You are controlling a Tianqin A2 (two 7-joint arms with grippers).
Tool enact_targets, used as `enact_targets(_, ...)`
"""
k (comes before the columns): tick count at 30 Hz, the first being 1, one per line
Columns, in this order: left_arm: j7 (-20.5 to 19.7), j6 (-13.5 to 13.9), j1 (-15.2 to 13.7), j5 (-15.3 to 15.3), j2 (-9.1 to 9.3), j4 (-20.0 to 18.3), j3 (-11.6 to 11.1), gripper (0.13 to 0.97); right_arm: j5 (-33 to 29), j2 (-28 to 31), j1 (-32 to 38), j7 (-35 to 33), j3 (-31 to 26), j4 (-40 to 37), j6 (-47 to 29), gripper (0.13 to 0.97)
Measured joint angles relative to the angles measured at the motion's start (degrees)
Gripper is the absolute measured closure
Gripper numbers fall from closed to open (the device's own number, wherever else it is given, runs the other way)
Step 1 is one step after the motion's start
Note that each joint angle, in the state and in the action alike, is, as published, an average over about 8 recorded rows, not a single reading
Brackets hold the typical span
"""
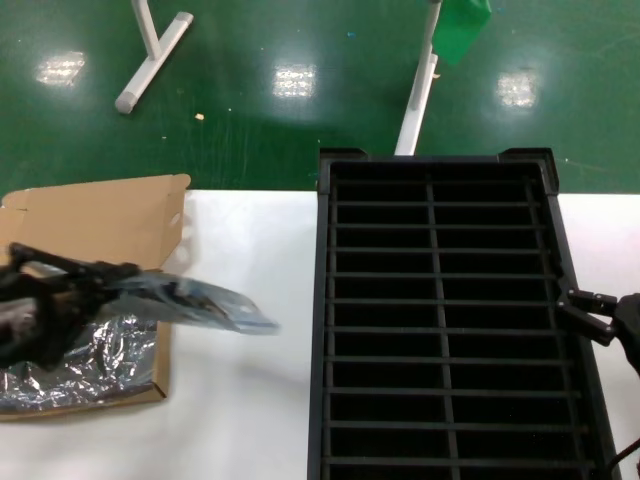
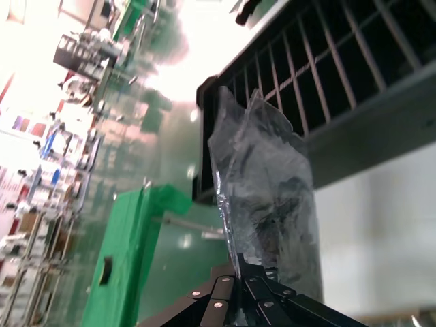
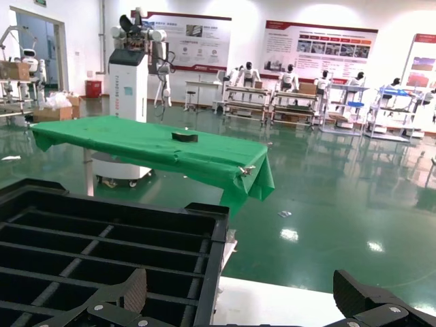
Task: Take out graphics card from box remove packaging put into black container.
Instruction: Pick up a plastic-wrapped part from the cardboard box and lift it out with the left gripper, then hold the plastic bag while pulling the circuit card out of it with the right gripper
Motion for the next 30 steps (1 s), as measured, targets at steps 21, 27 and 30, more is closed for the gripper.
enact_targets(21,-11.79,2.15,-21.91,7.49,-3.44,-2.74,22.04,0.955,5.51,-1.51,-1.27,-4.84,6.24,0.63,-11.39,0.135)
enact_targets(27,-12.52,2.47,-23.60,7.33,-4.22,-3.32,22.87,0.955,12.77,-0.73,-2.88,-9.55,10.40,1.58,-25.23,0.150)
enact_targets(30,-12.31,2.41,-23.30,6.87,-4.61,-3.83,22.55,0.955,15.75,0.84,-3.24,-11.54,11.15,1.16,-32.12,0.179)
